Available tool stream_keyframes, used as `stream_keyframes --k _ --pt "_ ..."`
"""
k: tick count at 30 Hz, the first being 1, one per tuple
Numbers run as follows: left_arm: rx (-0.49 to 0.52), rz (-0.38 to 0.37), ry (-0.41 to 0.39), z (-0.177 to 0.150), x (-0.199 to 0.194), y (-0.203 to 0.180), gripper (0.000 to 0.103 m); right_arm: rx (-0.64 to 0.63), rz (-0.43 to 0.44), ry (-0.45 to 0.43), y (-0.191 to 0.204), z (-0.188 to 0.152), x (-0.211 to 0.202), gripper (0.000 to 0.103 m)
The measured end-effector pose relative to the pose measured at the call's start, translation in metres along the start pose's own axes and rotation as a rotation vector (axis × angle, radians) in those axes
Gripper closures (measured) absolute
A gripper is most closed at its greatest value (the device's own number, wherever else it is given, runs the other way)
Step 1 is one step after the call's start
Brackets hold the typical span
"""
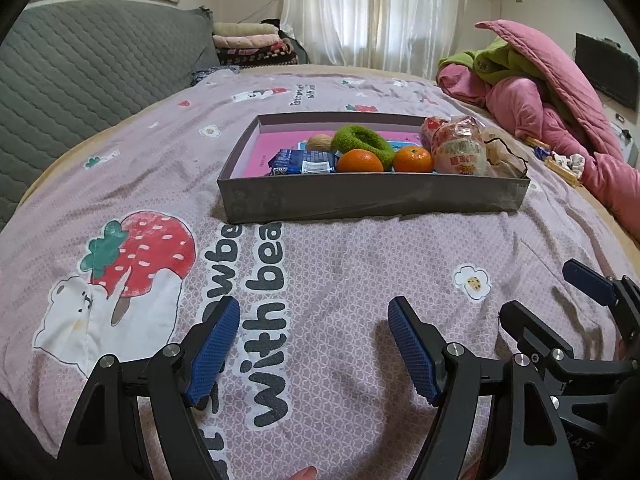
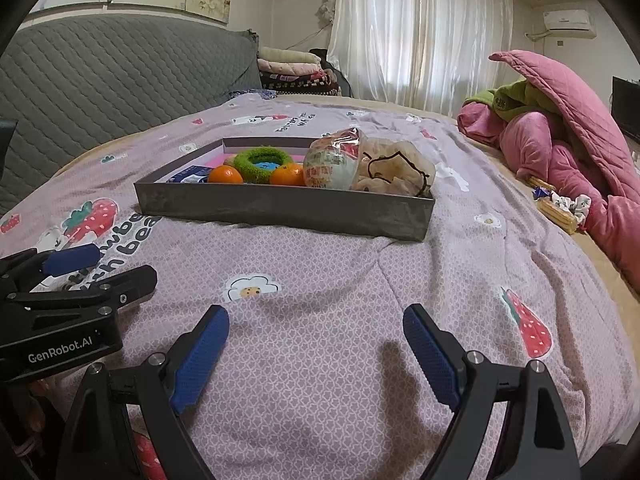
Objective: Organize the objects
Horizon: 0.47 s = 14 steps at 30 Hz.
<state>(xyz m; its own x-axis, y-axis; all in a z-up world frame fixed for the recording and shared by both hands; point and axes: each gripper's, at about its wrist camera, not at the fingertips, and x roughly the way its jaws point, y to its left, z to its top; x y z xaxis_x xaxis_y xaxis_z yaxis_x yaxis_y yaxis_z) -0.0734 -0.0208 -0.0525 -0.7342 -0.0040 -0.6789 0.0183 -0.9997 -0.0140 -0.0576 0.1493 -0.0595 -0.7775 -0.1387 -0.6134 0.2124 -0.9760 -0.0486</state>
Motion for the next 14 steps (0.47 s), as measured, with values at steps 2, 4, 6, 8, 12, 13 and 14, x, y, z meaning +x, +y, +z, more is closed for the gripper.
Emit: stream_keyframes --k 2,4,6,8,12,13,14 --pt "0.001 0.003 -0.002 0.0002 0.0002 -0.0001 0.025 -0.003 -0.003 0.0 0.0003 0.0001 0.0003 0.015" --pt "-0.001 0.0 -0.002 0.0004 0.0003 0.0005 0.025 -0.003 -0.004 0.001 0.0007 0.0003 0.0005 0.015" --pt "-0.004 -0.002 0.0 0.0005 0.001 0.0009 0.025 -0.005 -0.003 0.002 0.0004 0.0003 0.0011 0.015" --pt "-0.004 -0.003 0.0 0.0005 0.0016 0.0011 0.025 -0.008 -0.003 0.004 0.0006 0.0004 0.0019 0.015" --pt "0.0 -0.013 0.003 0.0 0.002 0.0013 0.025 -0.009 -0.004 0.007 0.0004 0.0003 0.0028 0.015" --pt "0.0 -0.013 0.002 0.0 0.0019 0.0013 0.025 -0.008 -0.005 0.006 0.0002 0.0002 0.0028 0.015" --pt "-0.002 -0.013 0.004 0.0004 0.0021 0.0014 0.025 -0.008 -0.006 0.006 -0.0001 0.0005 0.0028 0.015"
